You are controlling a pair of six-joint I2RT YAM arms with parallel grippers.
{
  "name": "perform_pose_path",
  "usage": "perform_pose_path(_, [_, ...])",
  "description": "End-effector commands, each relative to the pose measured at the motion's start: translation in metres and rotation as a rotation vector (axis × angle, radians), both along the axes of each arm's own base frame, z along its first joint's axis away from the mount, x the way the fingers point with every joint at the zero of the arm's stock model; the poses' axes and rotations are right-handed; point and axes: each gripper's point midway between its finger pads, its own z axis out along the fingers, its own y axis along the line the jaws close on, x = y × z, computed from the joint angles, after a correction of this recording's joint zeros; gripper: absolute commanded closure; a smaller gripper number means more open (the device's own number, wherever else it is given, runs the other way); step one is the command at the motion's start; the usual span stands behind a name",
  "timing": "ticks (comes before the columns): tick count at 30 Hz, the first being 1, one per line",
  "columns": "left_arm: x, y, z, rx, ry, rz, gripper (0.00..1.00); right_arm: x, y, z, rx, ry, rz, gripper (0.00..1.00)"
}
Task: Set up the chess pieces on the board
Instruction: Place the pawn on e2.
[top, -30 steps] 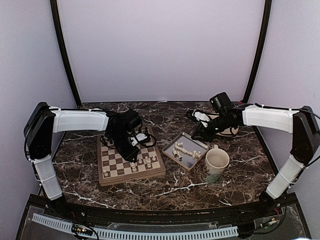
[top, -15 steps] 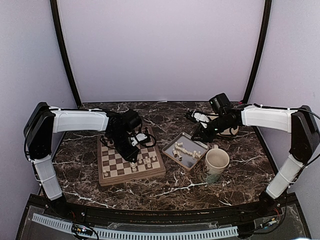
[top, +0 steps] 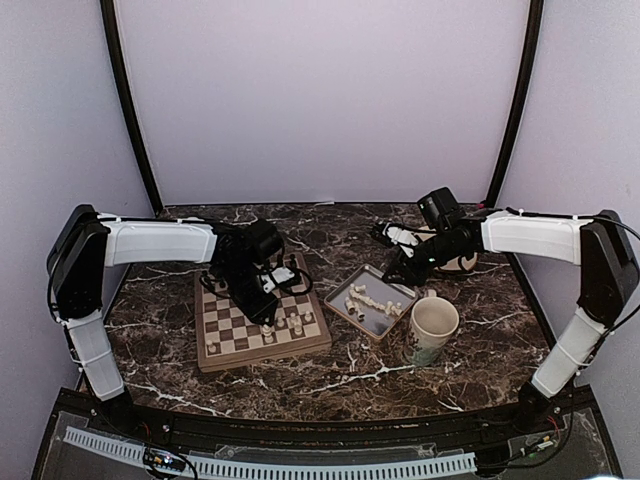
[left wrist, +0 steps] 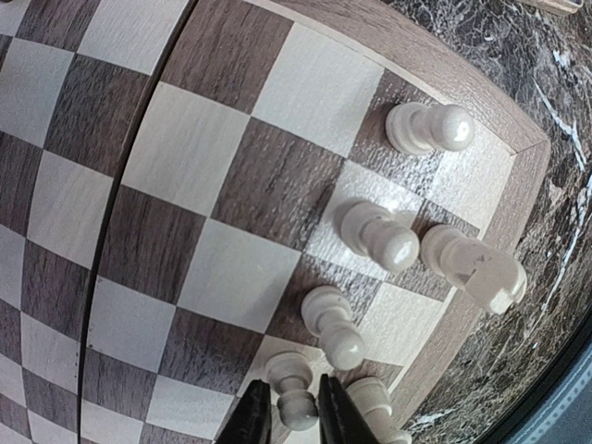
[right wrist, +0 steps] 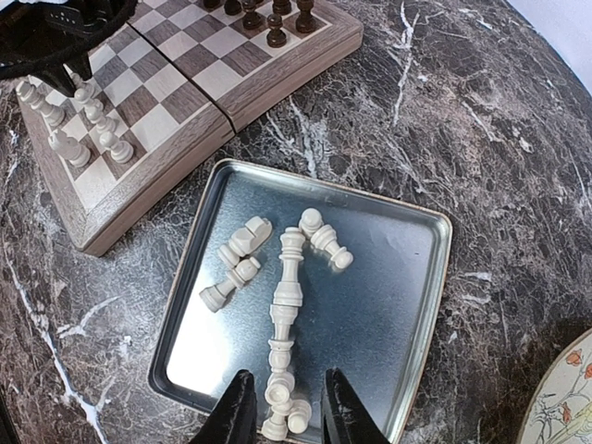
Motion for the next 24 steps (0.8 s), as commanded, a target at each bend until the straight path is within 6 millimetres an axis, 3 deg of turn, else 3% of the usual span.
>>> perform_pose_path(1, [-0.006,0.005,0.011,0.001,-0.006,-0.002,0.79,0.0,0.003,0.0,0.011,0.013,0.011,0.75])
perform_pose_path(6, [-0.004,0.002,0.019,-0.017,-0.019,0.001,0.77,-0.003,0.004,-0.001,0.023,0.038,0.013,0.75])
perform_pose_path(15, [0.005,0.005,0.059,-0.038,-0.114,-0.001,0.75,0.009,0.001,0.041,-0.004,-0.034,0.009,0.75])
perform_pose_path(19, [0.022,-0.007,0.081,-0.084,-0.196,-0.009,0.73,0.005,-0.007,0.037,-0.094,0.003,0.033,0.75])
perform_pose_path(24, [0.058,-0.043,0.114,-0.251,-0.365,-0.018,0.7,0.004,-0.012,0.013,-0.202,0.077,0.059,0.75])
